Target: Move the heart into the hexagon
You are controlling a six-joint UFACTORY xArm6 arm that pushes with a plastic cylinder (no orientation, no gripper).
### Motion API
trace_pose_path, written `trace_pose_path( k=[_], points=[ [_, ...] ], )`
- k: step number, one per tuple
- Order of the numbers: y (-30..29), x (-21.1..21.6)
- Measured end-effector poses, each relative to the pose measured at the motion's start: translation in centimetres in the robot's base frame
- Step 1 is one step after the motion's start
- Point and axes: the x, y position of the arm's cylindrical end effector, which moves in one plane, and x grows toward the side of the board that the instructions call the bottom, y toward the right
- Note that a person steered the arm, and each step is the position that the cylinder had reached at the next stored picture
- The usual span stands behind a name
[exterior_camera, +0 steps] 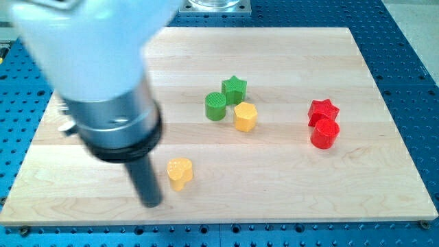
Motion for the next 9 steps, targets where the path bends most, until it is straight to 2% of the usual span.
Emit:
trace_pose_path(
  k=[1,2,3,6,9],
  points=[
    [4.3,-3.3],
    [4.3,-3.5],
    [4.4,-6.1],
    [5.3,-10.4],
    [5.5,-11.6]
  ],
)
